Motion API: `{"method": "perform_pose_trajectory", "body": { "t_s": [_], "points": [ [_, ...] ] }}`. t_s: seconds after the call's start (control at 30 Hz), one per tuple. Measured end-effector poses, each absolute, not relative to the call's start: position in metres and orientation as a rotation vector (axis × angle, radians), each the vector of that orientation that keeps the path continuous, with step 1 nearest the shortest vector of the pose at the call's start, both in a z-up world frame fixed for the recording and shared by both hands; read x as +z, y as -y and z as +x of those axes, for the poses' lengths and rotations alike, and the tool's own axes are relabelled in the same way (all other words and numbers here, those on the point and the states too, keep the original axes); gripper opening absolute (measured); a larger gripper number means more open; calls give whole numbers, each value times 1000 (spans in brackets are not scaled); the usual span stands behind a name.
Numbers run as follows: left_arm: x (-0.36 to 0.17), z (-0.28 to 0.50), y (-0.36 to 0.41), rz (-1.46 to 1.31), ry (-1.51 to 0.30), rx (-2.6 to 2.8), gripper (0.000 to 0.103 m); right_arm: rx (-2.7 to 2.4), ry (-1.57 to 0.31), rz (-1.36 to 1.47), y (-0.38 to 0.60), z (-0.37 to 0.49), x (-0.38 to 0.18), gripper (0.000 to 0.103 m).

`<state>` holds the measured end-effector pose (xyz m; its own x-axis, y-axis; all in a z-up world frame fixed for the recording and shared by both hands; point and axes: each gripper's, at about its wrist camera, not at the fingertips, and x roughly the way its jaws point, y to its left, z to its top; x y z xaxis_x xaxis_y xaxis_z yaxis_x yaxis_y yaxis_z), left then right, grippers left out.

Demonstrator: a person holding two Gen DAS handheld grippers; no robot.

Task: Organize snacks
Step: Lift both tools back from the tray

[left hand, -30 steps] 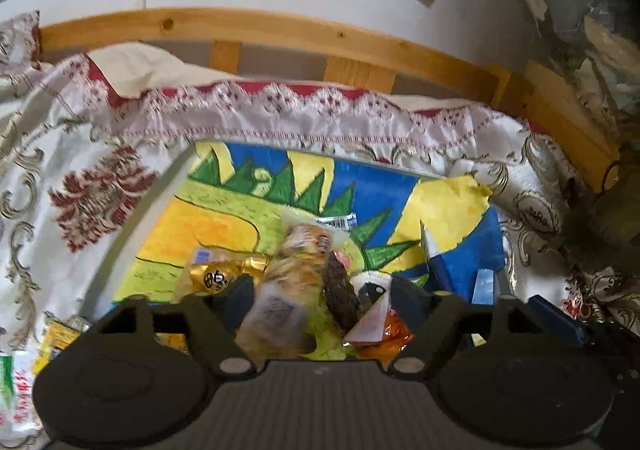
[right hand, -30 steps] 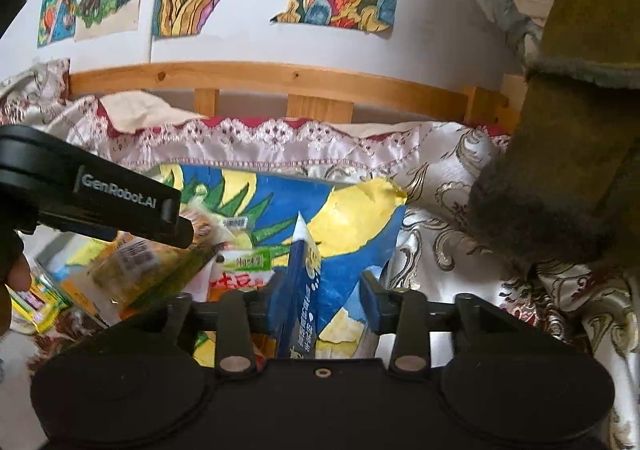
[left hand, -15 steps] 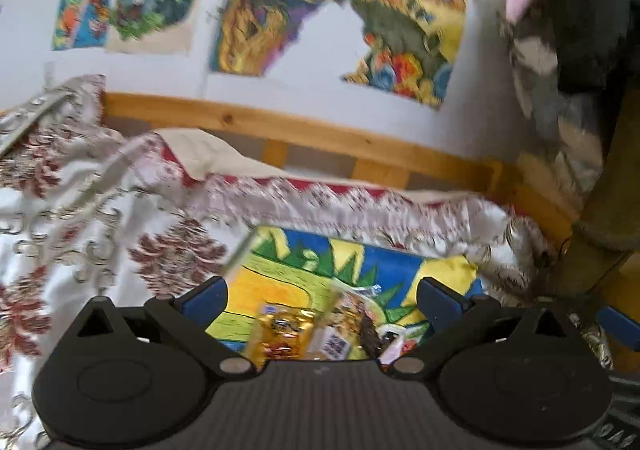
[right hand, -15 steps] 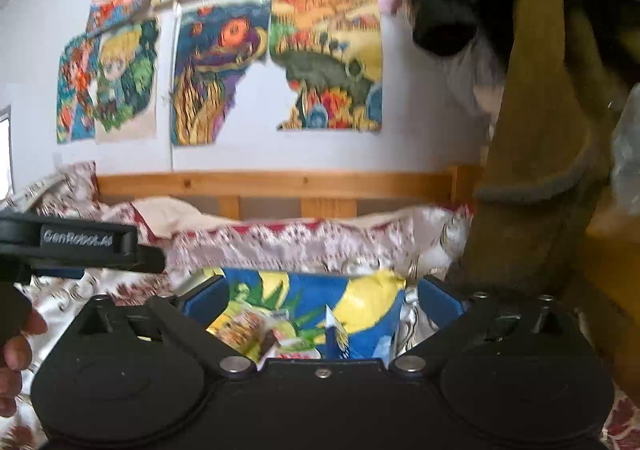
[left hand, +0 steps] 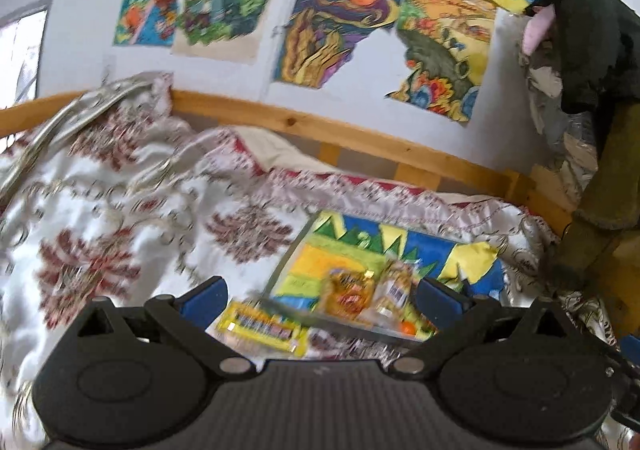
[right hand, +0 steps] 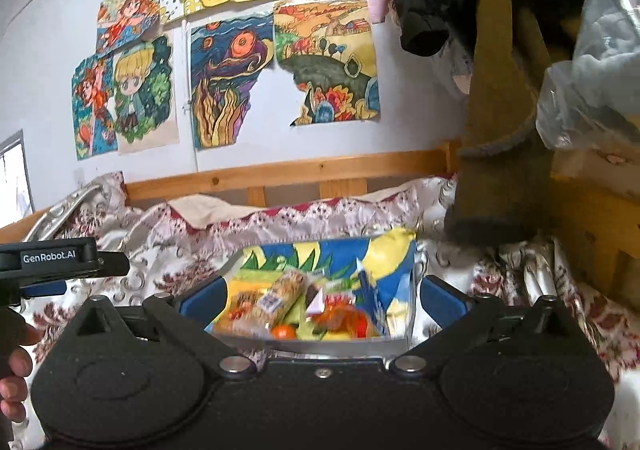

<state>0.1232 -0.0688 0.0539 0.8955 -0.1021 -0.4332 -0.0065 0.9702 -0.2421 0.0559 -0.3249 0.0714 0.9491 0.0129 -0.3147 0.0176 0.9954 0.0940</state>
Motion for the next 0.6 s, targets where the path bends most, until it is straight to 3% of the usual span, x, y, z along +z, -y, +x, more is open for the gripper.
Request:
{"method": "perform_pose_trajectory", "body": {
  "t_s": [0.6],
  "points": [
    [-6,66,18,-204,-506,-8,103,13,-419,105,294,14,28,102]
  ]
}}
